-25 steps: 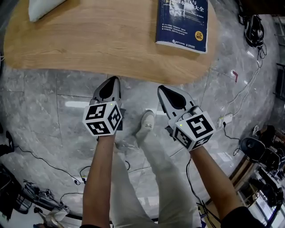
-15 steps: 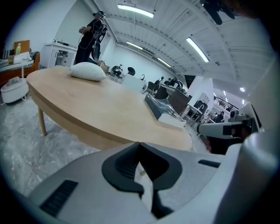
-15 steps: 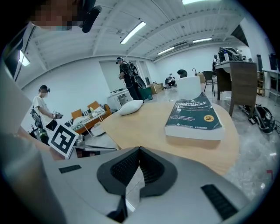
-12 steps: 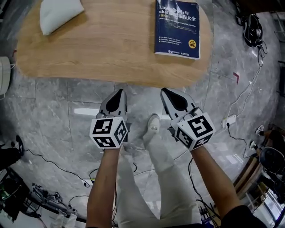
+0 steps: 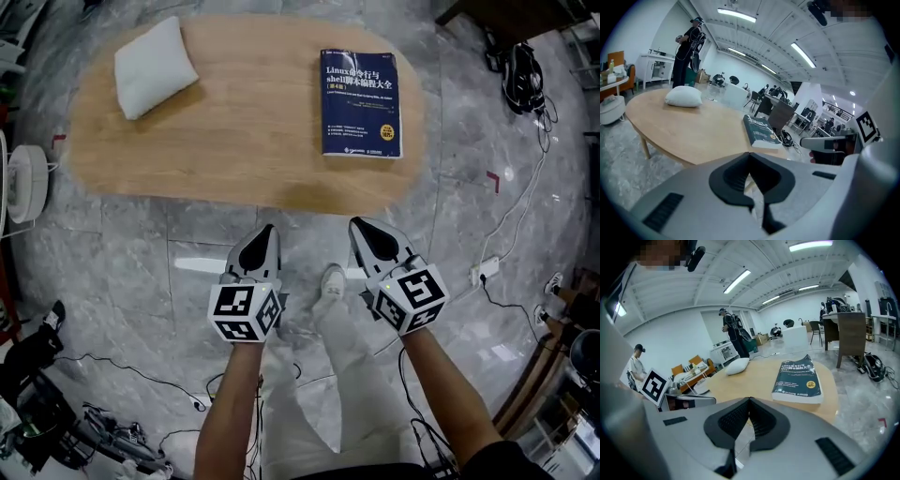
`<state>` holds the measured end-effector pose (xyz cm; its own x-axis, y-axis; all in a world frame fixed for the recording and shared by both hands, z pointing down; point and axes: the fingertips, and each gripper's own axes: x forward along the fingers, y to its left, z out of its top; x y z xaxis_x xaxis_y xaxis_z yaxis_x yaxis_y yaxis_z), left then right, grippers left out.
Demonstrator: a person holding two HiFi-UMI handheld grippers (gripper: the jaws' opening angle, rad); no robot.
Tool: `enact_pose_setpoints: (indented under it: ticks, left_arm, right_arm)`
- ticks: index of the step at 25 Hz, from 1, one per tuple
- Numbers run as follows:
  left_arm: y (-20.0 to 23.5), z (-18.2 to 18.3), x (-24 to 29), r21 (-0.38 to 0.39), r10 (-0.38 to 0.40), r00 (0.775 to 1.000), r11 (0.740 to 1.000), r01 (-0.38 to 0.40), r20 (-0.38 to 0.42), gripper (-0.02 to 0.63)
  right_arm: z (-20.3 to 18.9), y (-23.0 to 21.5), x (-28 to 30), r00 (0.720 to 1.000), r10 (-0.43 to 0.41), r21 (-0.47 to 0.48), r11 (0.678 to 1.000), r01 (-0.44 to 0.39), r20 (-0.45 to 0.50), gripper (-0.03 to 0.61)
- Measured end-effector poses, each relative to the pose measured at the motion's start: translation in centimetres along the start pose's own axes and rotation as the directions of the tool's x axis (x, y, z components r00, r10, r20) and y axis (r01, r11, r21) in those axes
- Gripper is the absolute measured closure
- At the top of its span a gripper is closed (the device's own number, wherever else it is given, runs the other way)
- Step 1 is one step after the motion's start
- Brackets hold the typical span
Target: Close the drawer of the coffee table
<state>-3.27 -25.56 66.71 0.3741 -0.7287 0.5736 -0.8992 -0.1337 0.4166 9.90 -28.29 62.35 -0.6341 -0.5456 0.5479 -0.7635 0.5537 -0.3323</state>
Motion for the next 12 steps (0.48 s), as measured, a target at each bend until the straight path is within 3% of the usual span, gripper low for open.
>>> enact_pose_setpoints:
  ticks: [12]
  left_arm:
    - [-4.9,2.7,-5.0,-0.015,-0.075,0.997,0.997,0.075,-0.006,0.613]
  right_arm:
    - [3.9,1.7,-4.4,0.999,-0.026,0.013,1.000,0.026,0.032,0.565]
